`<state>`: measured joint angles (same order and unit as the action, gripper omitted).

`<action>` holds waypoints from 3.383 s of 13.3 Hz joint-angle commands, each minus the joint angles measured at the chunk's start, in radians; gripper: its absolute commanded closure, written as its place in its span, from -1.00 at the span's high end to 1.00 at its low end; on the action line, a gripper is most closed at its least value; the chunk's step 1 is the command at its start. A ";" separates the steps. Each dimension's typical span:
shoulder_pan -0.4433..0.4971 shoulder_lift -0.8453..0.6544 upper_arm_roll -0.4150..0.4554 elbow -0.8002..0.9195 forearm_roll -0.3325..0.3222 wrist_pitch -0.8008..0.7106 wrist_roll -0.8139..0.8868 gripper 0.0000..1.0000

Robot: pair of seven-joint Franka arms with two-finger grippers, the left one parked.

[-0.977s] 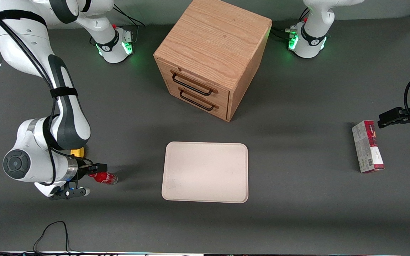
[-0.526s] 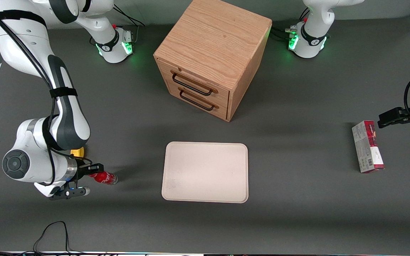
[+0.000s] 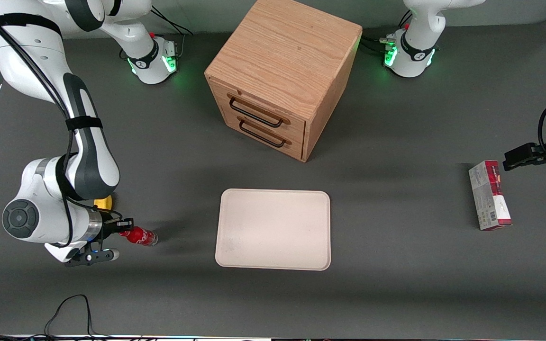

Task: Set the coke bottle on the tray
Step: 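Close the right gripper on the bottle's cap end and lift it, then carry the held bottle over to the cream tray's edge, then lower the bottle onto the tray and open the right gripper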

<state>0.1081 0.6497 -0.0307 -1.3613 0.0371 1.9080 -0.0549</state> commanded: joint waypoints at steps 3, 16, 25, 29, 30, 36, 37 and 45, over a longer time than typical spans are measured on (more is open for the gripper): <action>0.004 -0.065 0.003 0.167 -0.008 -0.252 -0.003 -1.00; 0.109 -0.065 0.015 0.510 -0.009 -0.655 0.238 -1.00; 0.297 0.172 0.075 0.511 -0.008 -0.187 0.696 -1.00; 0.307 0.219 0.069 0.511 -0.013 -0.113 0.699 -1.00; 0.309 0.225 0.068 0.510 -0.013 -0.092 0.699 -1.00; 0.311 0.289 0.068 0.505 -0.019 -0.058 0.734 -1.00; 0.311 0.295 0.068 0.505 -0.019 -0.057 0.742 -1.00; 0.311 0.301 0.069 0.501 -0.019 -0.055 0.744 0.79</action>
<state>0.4151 0.9472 0.0327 -0.8758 0.0369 1.8475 0.6576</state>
